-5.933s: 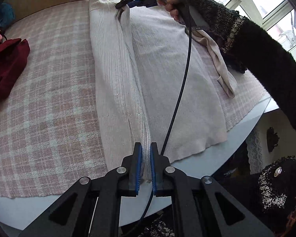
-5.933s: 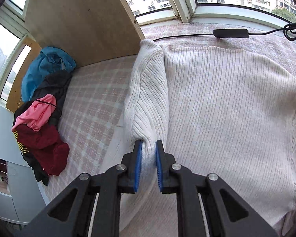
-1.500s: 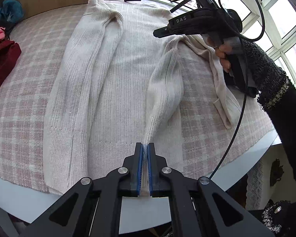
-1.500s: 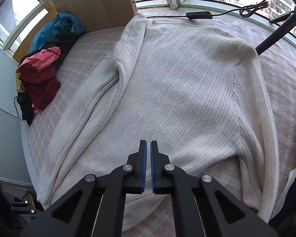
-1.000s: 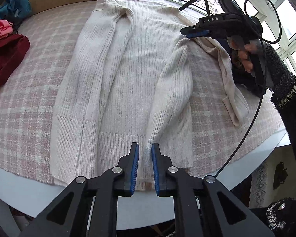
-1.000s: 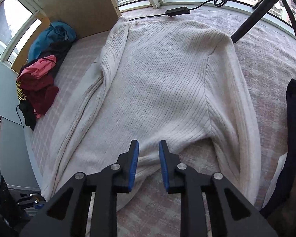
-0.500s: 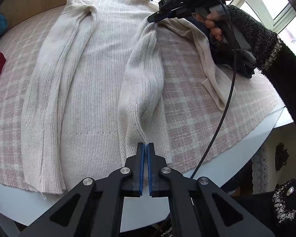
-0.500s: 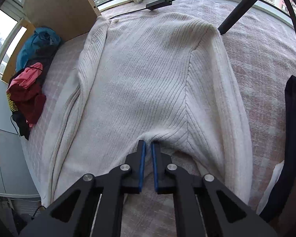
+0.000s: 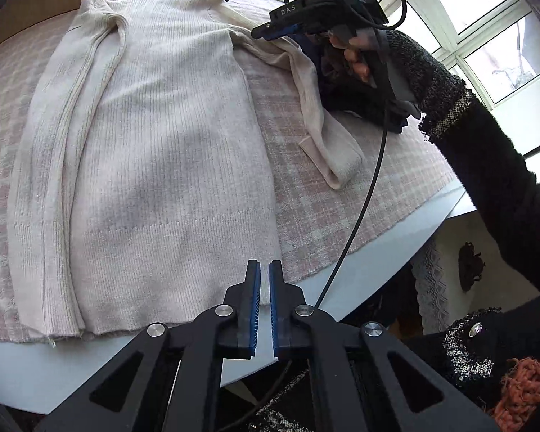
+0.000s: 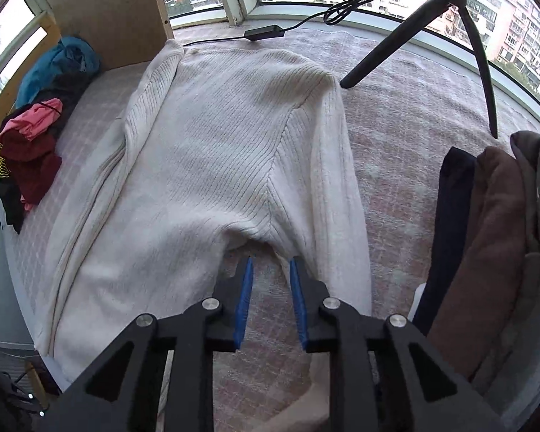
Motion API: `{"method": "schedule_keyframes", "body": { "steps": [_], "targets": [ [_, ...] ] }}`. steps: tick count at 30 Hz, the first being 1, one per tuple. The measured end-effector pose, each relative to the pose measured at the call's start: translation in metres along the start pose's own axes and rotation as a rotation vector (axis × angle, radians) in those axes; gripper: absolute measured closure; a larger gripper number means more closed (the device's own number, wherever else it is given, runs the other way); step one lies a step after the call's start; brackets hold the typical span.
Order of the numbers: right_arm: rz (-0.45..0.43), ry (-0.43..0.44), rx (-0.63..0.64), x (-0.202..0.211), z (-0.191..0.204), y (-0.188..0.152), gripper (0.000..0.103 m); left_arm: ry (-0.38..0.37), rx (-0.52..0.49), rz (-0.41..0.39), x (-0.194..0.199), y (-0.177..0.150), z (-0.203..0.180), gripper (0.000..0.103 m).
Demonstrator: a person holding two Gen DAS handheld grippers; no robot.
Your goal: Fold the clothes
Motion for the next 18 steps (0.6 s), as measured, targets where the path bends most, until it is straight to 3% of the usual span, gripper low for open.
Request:
{"method": "schedule_keyframes", "body": {
  "steps": [6, 11, 15, 18],
  "targets": [
    [-0.012, 0.053, -0.045, 0.028, 0.0, -0.005, 0.081, 0.006, 0.003, -0.001, -0.004, 0.008, 0.006, 0.1],
    [-0.055, 0.145, -0.135, 0.072, 0.005, -0.011, 0.081, -0.046, -0.132, 0.008, -0.056, 0.045, -0.041, 0.08],
    [-0.103, 0.128, -0.165, 0.121, -0.009, -0.027, 0.081, -0.059, -0.153, 0.03, -0.107, 0.076, -0.058, 0.071],
    [-0.134, 0.12, -0.183, 0.154, -0.022, -0.036, 0.081, -0.042, -0.129, 0.068, -0.143, 0.085, -0.059, 0.075]
  ]
}}
Point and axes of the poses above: each gripper's, at about its wrist camera, not at the fingertips, and x roughly against the way its jaws point, z to its left, y to its top, the point moved 8 cm from there along -x, roughly the way its jaws point, and after that the axes turned 8 degrees about -z, right-handed, at the moved point
